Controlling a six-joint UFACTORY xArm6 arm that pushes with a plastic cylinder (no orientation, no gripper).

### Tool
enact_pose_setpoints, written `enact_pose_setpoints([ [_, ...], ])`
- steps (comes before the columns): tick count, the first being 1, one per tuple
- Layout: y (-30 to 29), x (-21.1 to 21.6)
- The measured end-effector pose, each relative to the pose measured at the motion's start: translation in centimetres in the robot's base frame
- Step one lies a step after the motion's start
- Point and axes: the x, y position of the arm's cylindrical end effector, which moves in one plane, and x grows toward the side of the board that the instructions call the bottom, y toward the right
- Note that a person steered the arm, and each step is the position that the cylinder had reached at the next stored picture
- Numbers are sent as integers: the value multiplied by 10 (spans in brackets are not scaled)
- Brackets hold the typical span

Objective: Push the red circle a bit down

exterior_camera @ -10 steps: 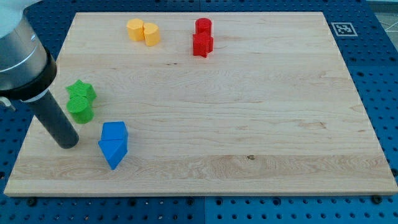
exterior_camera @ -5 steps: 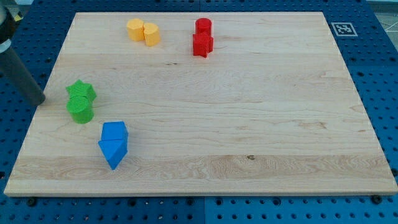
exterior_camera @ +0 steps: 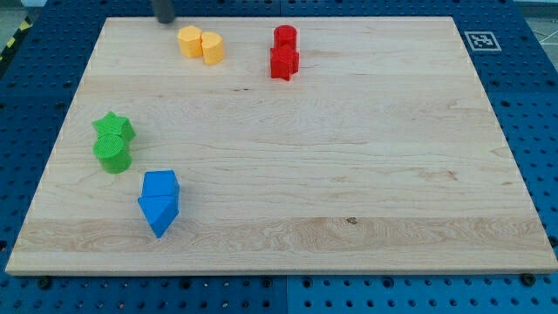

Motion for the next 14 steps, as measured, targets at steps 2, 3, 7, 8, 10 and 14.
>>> enact_pose_setpoints([
  [2, 69, 0],
  [3, 117, 1],
  [7, 165, 13],
  [8, 177, 22],
  [10, 189, 39],
  [14, 188, 64],
])
